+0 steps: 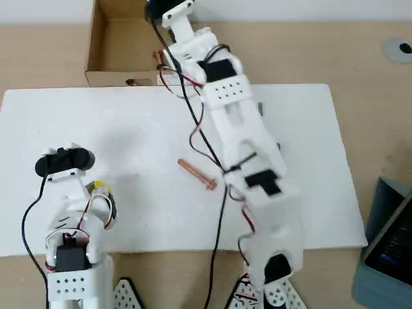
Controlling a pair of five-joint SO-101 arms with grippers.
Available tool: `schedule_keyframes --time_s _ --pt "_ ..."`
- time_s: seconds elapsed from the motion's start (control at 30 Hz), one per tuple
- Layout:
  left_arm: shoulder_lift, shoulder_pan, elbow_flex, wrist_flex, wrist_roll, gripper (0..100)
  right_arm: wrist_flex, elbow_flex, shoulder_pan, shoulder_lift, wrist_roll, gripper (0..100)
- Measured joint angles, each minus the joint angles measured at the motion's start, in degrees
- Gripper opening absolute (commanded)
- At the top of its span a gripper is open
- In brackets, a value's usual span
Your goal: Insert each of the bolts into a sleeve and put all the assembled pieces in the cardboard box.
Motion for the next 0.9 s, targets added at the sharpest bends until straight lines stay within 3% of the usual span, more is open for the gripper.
schedule_keyframes --time_s 0.5,0.73,0.9 --pt "0.0 0.0 0.0 0.0 0.0 0 0.0 -45.1 0.0 42.8 12.8 1.3" --pt "0.0 0.0 0.0 0.0 0.0 0 0.0 -49.1 0.0 46.0 15.0 17.1" --pt "0.0 0.0 0.0 0.0 0.0 0 -0.1 -49.1 0.2 46.0 15.2 15.1"
